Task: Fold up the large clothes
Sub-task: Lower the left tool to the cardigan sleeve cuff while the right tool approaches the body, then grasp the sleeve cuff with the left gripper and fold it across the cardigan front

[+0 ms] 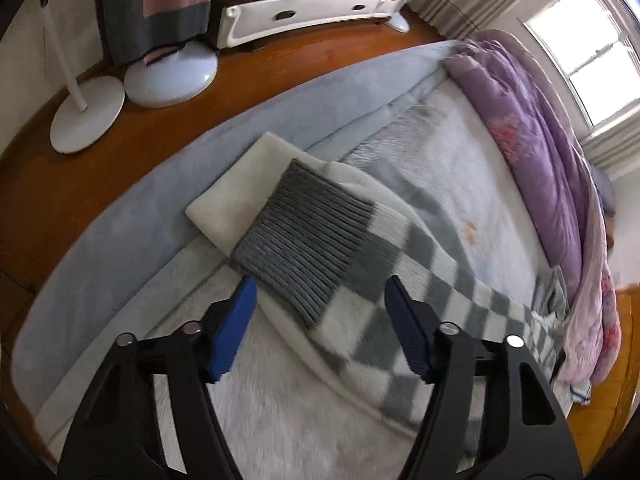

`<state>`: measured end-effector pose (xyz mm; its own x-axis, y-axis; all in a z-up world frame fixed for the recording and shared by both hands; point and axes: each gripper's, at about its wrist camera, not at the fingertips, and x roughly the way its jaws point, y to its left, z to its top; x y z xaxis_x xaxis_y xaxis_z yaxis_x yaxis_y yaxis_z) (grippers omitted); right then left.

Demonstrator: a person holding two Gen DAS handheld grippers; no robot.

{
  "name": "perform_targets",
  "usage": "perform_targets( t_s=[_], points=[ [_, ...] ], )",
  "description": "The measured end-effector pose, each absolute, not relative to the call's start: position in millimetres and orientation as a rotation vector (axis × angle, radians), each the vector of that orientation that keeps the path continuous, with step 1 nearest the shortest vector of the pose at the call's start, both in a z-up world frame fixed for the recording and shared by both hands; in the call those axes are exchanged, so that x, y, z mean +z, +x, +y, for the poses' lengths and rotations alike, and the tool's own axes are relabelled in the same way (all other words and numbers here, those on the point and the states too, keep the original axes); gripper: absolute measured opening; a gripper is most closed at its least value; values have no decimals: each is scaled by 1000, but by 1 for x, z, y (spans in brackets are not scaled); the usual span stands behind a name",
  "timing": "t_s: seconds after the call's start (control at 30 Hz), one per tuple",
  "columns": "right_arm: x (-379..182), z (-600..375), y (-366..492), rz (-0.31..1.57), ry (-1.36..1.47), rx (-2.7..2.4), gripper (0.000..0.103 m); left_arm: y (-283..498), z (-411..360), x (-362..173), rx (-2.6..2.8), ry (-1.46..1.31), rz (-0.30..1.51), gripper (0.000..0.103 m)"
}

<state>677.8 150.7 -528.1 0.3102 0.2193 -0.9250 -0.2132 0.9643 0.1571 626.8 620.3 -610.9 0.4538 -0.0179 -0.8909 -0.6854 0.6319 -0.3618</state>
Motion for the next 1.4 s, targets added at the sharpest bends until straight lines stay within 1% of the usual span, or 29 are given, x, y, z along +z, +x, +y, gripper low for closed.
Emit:
perform_targets(
  t_s=[0.07, 0.13, 0.2, 0.27, 0.37, 0.47, 0.5, 0.53, 0.57, 0.77, 0.8, 0.83, 0.87, 0.9, 0.93, 1.0, 1.1, 1.17, 1.2, 1.27, 1.33, 1.4],
  points=[
    [-541, 154, 685, 1231, -4, 291, 37, 628, 626, -622, 488, -818, 1024, 60],
    [-551, 156, 692, 1243, -4, 298, 37, 631, 630, -630, 499, -812, 1018, 56],
    [-560, 156, 698, 1253, 16, 305, 37, 633, 630, -632, 510, -771, 1019, 41],
    [-567, 157, 703, 1260, 26, 314, 37, 632, 633, -633, 524, -776, 1038, 37],
    [-574, 159, 708, 1266, 25, 320, 37, 623, 630, -621, 521, -785, 992, 37],
    [-580, 160, 712, 1282, 35, 324, 37, 616, 630, -626, 554, -811, 996, 40],
    [-581, 161, 713, 1286, 30, 329, 37, 614, 631, -629, 564, -829, 995, 49],
    [-582, 162, 714, 1285, 20, 333, 37, 611, 631, -631, 578, -846, 992, 55],
    [-583, 162, 715, 1287, 16, 336, 37, 609, 632, -633, 594, -860, 987, 63],
    [-590, 162, 721, 1295, 0, 342, 37, 616, 631, -641, 605, -849, 984, 61],
    [-592, 161, 721, 1297, 1, 340, 37, 618, 630, -639, 599, -824, 985, 53],
    [-594, 160, 722, 1297, 4, 338, 37, 621, 628, -639, 596, -802, 993, 48],
    [-596, 159, 723, 1299, 8, 333, 37, 622, 627, -639, 609, -781, 1002, 38],
    [-597, 158, 723, 1300, 12, 332, 37, 621, 628, -640, 617, -782, 1003, 24],
    [-599, 157, 725, 1302, 21, 331, 37, 620, 630, -640, 615, -792, 999, 18],
    [-602, 156, 727, 1301, 35, 341, 37, 618, 634, -639, 592, -816, 985, 10],
    [-607, 160, 729, 1301, 45, 372, 37, 620, 629, -625, 579, -762, 962, 9],
    [-612, 162, 730, 1311, 59, 388, 36, 618, 620, -603, 567, -734, 926, 9],
    [-615, 163, 730, 1308, 60, 395, 28, 617, 615, -590, 551, -731, 899, 9],
    [-622, 165, 733, 1307, 60, 403, 16, 615, 594, -552, 503, -699, 832, 9],
    [-636, 167, 736, 1323, 55, 408, 13, 618, 569, -518, 447, -669, 776, 8],
    [-647, 169, 740, 1342, 63, 423, 12, 623, 532, -478, 377, -633, 722, 8]
  ],
)
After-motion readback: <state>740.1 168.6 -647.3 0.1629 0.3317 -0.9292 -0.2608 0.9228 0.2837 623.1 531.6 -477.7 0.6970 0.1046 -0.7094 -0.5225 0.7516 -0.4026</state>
